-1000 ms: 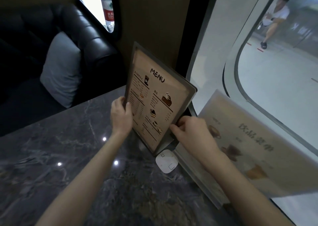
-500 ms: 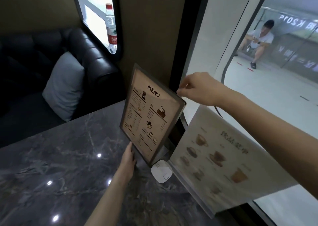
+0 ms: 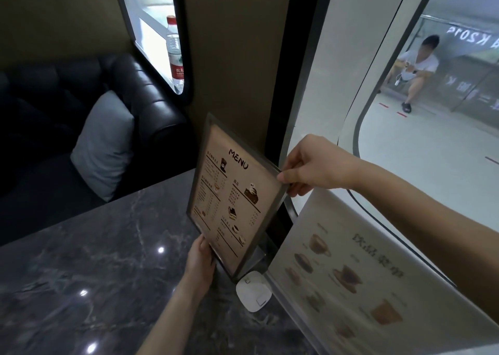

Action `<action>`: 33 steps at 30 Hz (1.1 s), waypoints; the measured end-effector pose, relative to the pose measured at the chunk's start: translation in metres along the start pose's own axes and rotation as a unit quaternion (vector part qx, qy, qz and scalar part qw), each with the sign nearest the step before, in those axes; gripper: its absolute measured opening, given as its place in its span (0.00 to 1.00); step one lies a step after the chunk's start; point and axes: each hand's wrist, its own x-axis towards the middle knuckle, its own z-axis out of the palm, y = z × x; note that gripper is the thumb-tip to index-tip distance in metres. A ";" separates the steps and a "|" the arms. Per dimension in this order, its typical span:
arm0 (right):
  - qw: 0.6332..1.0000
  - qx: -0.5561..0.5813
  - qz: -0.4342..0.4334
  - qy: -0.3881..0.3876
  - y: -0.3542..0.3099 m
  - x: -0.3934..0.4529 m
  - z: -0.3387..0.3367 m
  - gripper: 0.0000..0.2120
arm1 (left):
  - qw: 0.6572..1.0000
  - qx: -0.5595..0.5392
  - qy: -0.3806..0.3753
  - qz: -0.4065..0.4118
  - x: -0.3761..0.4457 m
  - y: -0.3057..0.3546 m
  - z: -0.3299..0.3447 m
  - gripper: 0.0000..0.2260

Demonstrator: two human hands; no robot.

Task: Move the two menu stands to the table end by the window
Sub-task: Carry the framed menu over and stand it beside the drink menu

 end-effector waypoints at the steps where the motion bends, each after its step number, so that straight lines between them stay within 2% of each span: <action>1: 1.000 0.003 -0.001 0.001 0.000 0.000 0.000 0.07 | 1.000 -0.002 -0.001 0.000 0.001 0.000 0.000 0.17; 13: 0.999 -0.028 -0.005 0.040 0.015 -0.001 -0.010 0.10 | 0.999 0.020 -0.048 -0.001 0.012 0.001 0.017 0.18; 29: 0.998 0.016 0.019 0.052 0.027 0.004 -0.020 0.09 | 0.996 0.065 -0.058 -0.027 0.015 0.004 0.030 0.20; 33: 0.998 0.025 0.022 0.055 0.029 0.004 -0.019 0.09 | 0.995 0.074 -0.066 -0.020 0.015 0.001 0.036 0.17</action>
